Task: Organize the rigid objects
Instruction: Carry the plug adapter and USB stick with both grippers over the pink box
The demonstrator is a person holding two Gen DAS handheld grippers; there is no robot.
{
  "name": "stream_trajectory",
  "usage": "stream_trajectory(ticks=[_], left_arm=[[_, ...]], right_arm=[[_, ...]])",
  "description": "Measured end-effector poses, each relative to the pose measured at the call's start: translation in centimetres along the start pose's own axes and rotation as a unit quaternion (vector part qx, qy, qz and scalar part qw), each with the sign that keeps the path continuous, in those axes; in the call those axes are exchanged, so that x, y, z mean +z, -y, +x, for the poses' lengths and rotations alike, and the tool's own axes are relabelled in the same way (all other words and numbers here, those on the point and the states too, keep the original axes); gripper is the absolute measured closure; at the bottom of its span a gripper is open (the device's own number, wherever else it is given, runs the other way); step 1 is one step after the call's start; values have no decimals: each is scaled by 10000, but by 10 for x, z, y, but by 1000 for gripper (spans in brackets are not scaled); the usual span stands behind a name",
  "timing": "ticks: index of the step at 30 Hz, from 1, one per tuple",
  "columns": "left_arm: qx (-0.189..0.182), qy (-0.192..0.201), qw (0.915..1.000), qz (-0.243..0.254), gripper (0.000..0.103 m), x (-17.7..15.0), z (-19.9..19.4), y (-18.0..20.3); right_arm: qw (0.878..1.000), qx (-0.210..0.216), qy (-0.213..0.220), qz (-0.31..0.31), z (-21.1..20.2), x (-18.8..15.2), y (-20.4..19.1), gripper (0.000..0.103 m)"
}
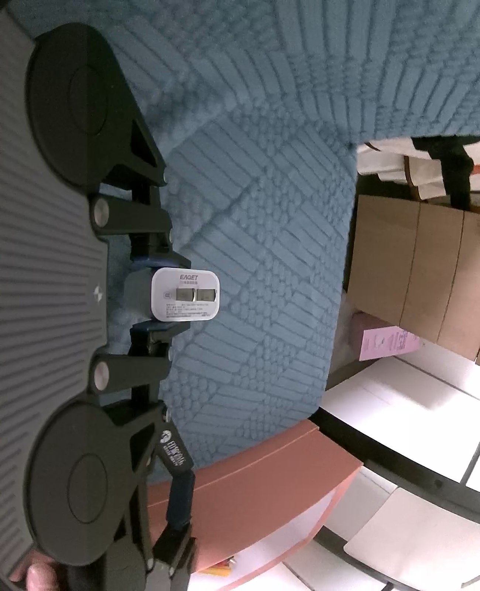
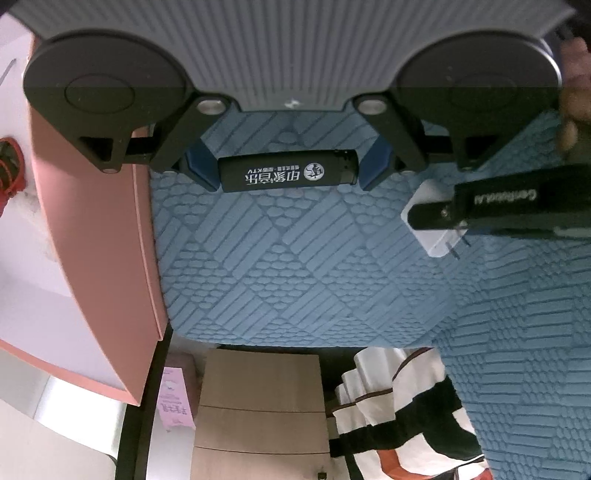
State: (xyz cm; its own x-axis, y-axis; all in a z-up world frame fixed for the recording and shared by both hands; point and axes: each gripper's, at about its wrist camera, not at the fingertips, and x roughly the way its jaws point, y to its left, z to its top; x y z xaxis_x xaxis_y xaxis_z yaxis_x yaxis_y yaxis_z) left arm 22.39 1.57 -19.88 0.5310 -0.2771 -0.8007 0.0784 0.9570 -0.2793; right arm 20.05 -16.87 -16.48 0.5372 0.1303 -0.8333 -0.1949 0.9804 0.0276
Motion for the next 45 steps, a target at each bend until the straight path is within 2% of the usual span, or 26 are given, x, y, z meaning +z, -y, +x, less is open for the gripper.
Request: stream_trajectory(ticks=[13,30,38,45], left_arm=[[45,-90,9999,-126,72,-28,-18,10],[-5,106,9995,-291,72,-29,-43,19],[-117,209,9991,-358,72,-34,-63,34],[-29,429,9987,-281,72,-23,-87,48]], right_arm=[[9995,295,39,-80,-20,-13,5,19],[9985,467,281,3,-50,-21,21,19],[9975,513,478,-84,-77,-22,22,19],[9961,546,695,18,-106,-13,36,19]])
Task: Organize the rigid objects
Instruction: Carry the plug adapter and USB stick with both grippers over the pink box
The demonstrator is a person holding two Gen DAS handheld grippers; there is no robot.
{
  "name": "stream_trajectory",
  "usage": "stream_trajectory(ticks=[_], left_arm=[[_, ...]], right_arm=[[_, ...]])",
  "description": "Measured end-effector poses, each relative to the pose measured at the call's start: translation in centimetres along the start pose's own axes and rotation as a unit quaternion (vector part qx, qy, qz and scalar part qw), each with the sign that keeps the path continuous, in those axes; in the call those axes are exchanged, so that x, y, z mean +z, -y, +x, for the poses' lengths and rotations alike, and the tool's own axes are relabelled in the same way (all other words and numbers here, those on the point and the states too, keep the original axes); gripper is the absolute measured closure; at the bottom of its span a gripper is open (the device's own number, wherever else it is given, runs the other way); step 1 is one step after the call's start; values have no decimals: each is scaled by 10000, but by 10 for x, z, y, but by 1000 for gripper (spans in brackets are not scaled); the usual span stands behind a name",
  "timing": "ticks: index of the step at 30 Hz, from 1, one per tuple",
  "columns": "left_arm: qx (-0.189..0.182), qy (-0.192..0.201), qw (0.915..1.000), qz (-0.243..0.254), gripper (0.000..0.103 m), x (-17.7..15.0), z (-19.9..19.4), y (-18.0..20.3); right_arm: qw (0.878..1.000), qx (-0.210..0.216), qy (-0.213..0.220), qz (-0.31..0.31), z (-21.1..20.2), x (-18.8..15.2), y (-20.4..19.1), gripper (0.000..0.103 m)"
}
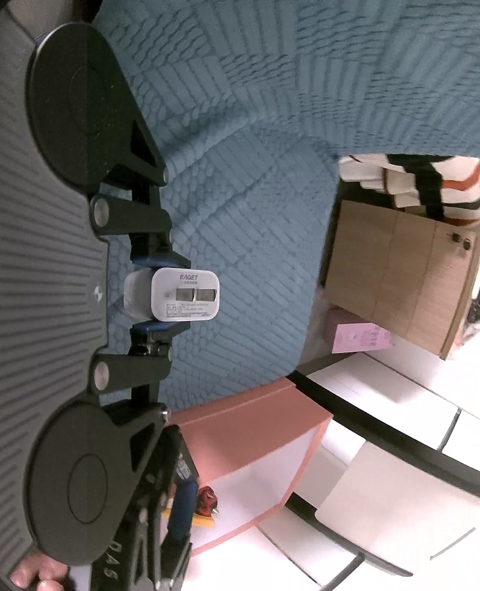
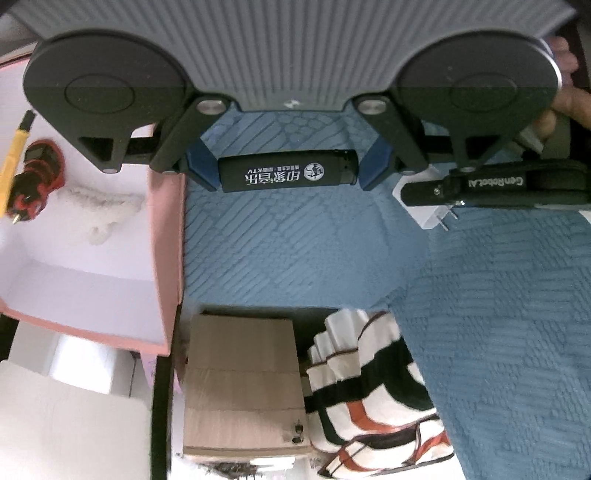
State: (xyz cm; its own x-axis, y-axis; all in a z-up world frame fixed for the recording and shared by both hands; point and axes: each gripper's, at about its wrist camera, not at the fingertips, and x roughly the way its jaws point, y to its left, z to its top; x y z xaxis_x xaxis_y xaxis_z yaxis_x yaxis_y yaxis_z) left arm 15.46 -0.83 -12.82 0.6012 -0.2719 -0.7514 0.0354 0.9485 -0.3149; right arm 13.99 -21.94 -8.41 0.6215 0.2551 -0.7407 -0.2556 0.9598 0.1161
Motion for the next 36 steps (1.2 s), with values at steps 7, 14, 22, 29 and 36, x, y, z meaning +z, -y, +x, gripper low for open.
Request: stream_trajectory(ticks=[7,14,22,29,36], left_arm=[[-201,188,9995,137,72,20,-18,30],[-399,427,9981,209,72,45,-30,65],[-804,605,9949,94,72,67,-34,111],[-900,649,9937,175,72,82,-31,155],[-1070,702,9918,55,72,91,-19,187]], right_arm=[[9997,-40,258,7,-26,18,13,19],[9984,-164,533,107,-46,34,30,19],[9963,-284,800,162,-71,49,58,19],[9946,-353,920,318,-80,56,83,19],[9922,-458,1094,387,-96,65,113,19]])
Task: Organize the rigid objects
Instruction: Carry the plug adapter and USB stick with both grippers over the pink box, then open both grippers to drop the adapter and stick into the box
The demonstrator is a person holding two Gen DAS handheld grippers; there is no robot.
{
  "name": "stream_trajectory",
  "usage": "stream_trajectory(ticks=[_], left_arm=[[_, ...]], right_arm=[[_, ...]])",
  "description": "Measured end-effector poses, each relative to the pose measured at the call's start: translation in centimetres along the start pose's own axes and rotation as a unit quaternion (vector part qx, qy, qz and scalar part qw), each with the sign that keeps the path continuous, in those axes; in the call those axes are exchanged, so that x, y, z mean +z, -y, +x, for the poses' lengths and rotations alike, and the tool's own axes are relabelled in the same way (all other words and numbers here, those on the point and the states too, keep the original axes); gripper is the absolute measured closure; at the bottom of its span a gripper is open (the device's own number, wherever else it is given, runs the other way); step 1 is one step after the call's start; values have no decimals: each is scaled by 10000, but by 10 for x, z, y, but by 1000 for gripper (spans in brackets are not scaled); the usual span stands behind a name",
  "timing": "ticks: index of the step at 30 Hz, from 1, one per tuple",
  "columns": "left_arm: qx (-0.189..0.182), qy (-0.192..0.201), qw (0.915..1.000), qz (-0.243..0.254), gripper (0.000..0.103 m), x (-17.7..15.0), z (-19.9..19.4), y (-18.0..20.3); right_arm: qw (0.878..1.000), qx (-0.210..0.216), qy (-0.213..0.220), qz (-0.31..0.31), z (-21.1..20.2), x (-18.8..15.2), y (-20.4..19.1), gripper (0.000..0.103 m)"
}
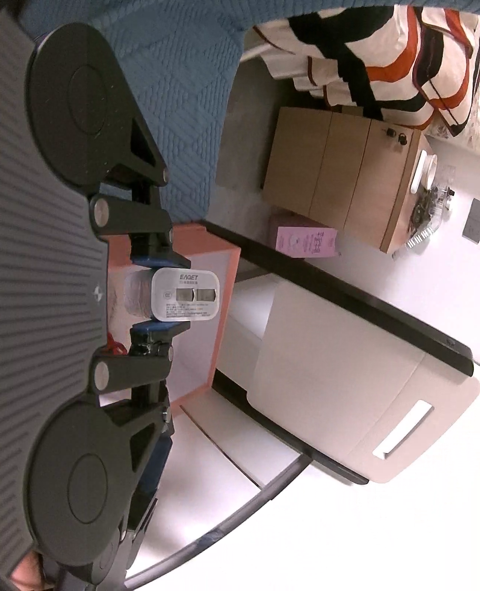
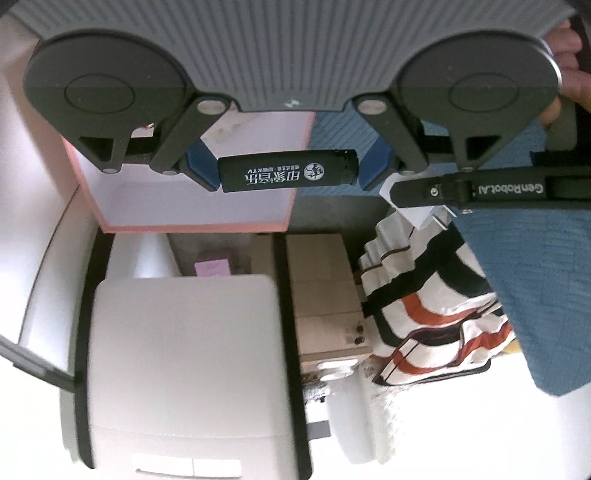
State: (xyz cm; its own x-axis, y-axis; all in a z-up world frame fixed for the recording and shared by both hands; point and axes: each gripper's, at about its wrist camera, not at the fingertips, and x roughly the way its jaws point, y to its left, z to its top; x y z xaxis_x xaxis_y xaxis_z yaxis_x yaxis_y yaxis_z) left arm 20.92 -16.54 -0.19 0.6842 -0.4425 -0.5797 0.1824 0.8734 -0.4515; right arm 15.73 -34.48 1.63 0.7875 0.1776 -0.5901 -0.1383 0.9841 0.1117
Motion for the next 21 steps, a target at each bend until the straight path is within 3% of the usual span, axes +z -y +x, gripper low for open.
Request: stream_trajectory(ticks=[8,21], left_arm=[[-79,-208,9997,22,72,-12,36,33],[82,-939,9955,-45,72,-69,101,47]], right_arm=[[9996,-190,-12,217,-3,-9,44,19],[9928,-418,-798,794,19,-60,107,19]])
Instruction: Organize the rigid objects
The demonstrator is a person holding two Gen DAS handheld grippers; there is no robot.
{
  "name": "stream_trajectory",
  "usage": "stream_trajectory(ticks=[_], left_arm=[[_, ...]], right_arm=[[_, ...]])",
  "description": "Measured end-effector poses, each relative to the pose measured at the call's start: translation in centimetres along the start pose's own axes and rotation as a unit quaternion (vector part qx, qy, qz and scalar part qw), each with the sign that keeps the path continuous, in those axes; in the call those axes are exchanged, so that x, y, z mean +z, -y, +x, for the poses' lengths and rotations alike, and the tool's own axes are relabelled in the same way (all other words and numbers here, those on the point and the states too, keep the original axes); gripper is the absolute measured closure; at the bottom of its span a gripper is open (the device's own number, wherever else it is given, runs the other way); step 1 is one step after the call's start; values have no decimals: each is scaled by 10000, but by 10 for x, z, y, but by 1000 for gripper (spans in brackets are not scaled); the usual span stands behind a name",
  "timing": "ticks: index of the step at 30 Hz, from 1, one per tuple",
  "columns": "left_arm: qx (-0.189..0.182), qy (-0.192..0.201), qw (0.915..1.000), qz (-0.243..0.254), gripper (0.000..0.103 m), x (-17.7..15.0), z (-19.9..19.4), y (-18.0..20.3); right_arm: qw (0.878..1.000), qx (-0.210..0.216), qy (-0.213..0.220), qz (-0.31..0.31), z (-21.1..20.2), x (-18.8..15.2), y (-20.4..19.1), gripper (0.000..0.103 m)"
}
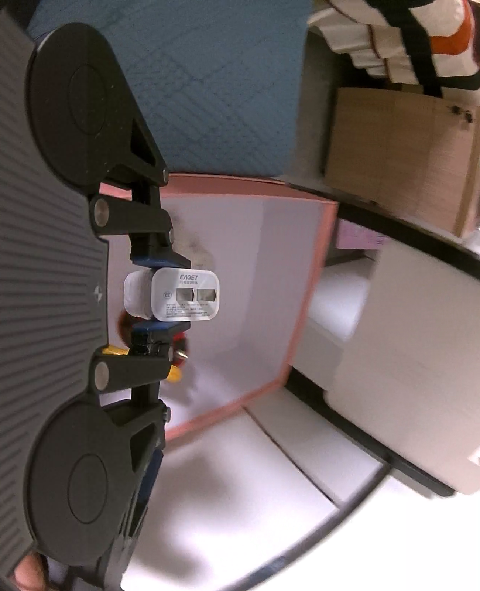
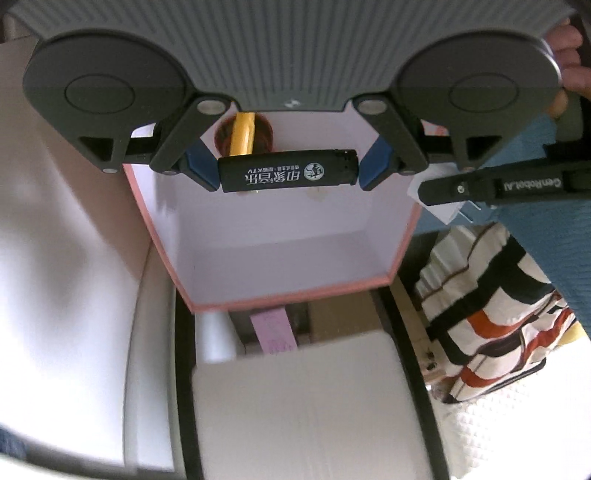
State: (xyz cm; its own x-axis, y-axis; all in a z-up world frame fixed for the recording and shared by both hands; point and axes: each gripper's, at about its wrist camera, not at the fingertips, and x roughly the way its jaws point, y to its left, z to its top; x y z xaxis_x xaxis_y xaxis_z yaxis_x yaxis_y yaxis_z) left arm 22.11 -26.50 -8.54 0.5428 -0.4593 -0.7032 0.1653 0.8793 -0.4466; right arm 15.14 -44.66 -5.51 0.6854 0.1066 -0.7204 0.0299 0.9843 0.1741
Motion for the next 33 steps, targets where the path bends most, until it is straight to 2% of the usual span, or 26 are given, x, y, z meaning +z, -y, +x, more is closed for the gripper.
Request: stream_trajectory(ticks=[6,10,18,25,29,33], left_arm=[[132,-275,9995,91,72,-15,25,1],[225,-324,9990,190,72,-22,35,4],[202,-504,9983,229,72,-27,55,1],[155,-523,9979,335,72,-27,57,5],[138,-453,9982,362,72,-23,50,6],[133,-340,9986,373,71,-17,37,7]], right_arm=[[9994,-49,-346,51,25,-17,14,19],[9989,-70,-452,37,34,-24,20,19],[9976,-82,-693,40,48,-36,32,19],[9968,-43,-778,171,51,-38,39,19],[9953,26,-925,298,54,-39,44,15],[9972,-22,-724,189,42,-38,39,15]])
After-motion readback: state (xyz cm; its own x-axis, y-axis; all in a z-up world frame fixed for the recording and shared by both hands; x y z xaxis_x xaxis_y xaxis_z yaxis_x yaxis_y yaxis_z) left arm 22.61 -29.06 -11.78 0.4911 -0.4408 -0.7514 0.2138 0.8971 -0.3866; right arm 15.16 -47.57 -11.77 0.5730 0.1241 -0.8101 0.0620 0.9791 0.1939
